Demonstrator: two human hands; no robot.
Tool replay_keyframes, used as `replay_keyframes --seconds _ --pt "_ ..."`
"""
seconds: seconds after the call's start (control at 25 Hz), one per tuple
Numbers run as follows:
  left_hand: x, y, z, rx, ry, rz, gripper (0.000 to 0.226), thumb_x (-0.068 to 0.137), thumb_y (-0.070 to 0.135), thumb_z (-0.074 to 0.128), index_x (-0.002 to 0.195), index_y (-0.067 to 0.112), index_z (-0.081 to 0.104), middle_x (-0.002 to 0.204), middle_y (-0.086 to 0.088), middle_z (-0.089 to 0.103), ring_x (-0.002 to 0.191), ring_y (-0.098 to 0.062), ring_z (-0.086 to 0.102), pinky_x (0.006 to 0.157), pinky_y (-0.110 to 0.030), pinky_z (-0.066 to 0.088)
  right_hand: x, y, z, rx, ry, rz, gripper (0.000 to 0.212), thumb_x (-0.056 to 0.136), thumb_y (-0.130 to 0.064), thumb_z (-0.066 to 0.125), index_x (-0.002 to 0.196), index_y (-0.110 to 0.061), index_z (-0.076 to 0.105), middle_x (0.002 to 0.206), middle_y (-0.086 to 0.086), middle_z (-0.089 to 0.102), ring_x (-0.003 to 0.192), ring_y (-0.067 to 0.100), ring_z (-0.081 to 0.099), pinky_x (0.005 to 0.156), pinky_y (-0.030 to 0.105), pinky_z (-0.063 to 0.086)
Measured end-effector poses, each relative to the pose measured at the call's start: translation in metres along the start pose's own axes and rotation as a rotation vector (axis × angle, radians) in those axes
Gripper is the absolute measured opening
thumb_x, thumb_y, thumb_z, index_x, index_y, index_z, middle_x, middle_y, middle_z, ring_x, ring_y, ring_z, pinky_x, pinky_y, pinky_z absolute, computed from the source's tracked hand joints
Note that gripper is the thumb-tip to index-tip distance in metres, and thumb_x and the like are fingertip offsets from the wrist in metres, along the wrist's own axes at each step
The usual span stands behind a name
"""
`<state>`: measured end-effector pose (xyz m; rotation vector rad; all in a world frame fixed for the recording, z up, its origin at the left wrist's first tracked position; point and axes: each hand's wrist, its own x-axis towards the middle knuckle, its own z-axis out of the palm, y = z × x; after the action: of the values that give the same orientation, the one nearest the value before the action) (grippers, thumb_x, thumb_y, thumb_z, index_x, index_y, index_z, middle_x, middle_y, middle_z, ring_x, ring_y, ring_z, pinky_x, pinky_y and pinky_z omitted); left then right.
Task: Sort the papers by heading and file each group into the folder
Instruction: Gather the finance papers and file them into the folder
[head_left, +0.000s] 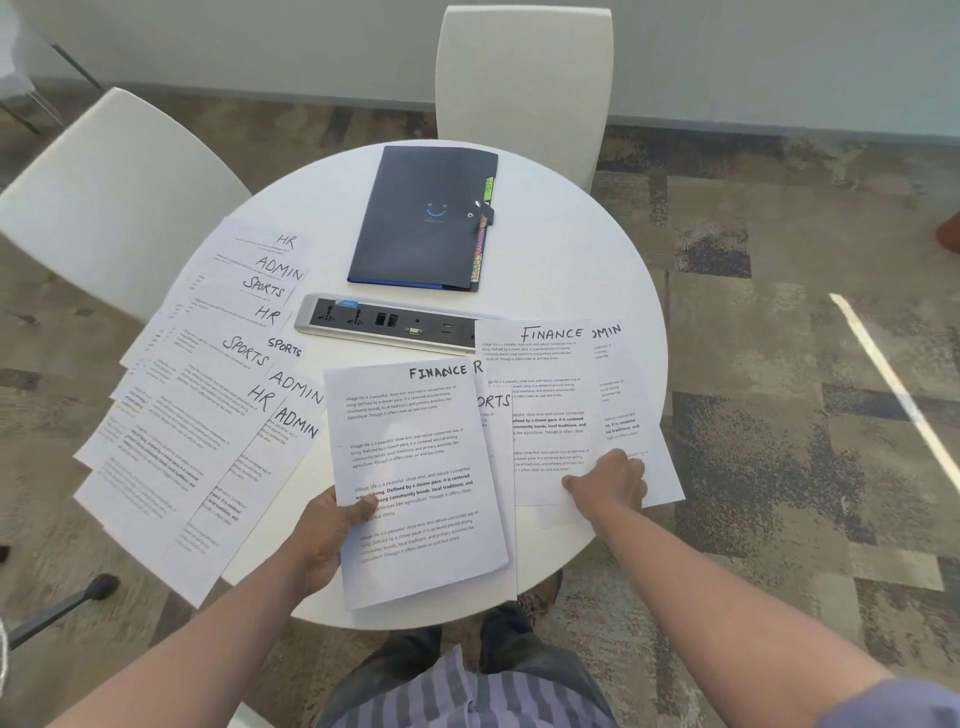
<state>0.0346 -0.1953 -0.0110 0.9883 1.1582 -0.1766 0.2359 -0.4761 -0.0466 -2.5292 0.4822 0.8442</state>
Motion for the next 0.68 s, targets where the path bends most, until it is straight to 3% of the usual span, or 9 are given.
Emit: replay_keyframes --seconds 0.12,0.32,0.36,0.44,0.52,0.6,0.68 --pt "0.001 0.0 -0.001 -0.008 0.002 -0.003 0.034 0.095 -0.001 0.064 0.129 0.003 0.063 0.117 -0.018 0.075 0.106 -0.042 0.071 0.07 -0.046 0.064 -0.008 0.0 0.001 0.003 0.066 -0.03 0.057 0.084 -0.025 0.078 0.13 -0.013 0.047 0.139 0.01 0.038 0.122 0.035 0.041 0.086 0.044 0.049" --pt "0.008 0.003 0.0 0.005 0.003 -0.003 0.035 0.096 -0.001 0.063 0.131 0.002 0.062 0.119 -0.02 0.074 0.111 -0.044 0.069 0.078 -0.051 0.063 0.013 0.028 -0.029 0.063 0.309 0.122 0.072 0.084 -0.038 0.075 0.144 -0.019 0.04 0.156 0.008 0.036 0.137 0.034 0.04 0.107 0.054 0.037" --pt "0.009 0.004 0.0 0.007 0.003 0.0 0.035 0.096 -0.002 0.063 0.13 0.002 0.062 0.119 -0.02 0.074 0.111 -0.045 0.069 0.079 -0.051 0.063 0.023 0.037 -0.038 0.12 0.288 0.159 0.063 0.087 -0.033 0.072 0.141 -0.015 0.044 0.15 0.01 0.045 0.13 0.034 0.047 0.104 0.053 0.04" --pt "0.012 0.005 0.001 0.013 0.0 0.0 0.034 0.096 -0.001 0.063 0.129 0.003 0.063 0.119 -0.02 0.074 0.111 -0.045 0.069 0.08 -0.051 0.062 0.04 0.05 -0.058 0.268 0.14 0.167 0.032 0.093 -0.014 0.064 0.123 -0.005 0.06 0.125 0.015 0.065 0.096 0.03 0.061 0.085 0.044 0.051" --pt "0.013 0.005 0.003 0.013 -0.002 0.002 0.033 0.096 -0.002 0.063 0.129 0.003 0.063 0.12 -0.02 0.073 0.112 -0.045 0.068 0.084 -0.051 0.06 0.048 0.059 -0.074 0.339 0.111 0.135 0.018 0.096 -0.004 0.057 0.109 -0.006 0.069 0.102 0.011 0.07 0.074 0.024 0.06 0.064 0.036 0.053" --pt "0.014 0.006 0.006 0.013 -0.002 0.004 0.034 0.096 -0.002 0.063 0.13 0.002 0.062 0.119 -0.02 0.073 0.112 -0.046 0.068 0.085 -0.052 0.06 0.052 0.061 -0.088 0.385 0.235 0.094 0.016 0.1 -0.007 0.052 0.099 -0.011 0.068 0.096 0.006 0.071 0.072 0.024 0.062 0.061 0.038 0.054" --pt "0.015 0.007 0.009 0.019 -0.009 0.006 0.034 0.096 -0.002 0.063 0.129 0.002 0.063 0.119 -0.02 0.074 0.112 -0.046 0.068 0.084 -0.051 0.06 0.052 0.058 -0.102 0.472 0.403 0.052 0.015 0.103 -0.013 0.049 0.096 -0.014 0.063 0.098 0.005 0.07 0.081 0.026 0.065 0.072 0.045 0.06"
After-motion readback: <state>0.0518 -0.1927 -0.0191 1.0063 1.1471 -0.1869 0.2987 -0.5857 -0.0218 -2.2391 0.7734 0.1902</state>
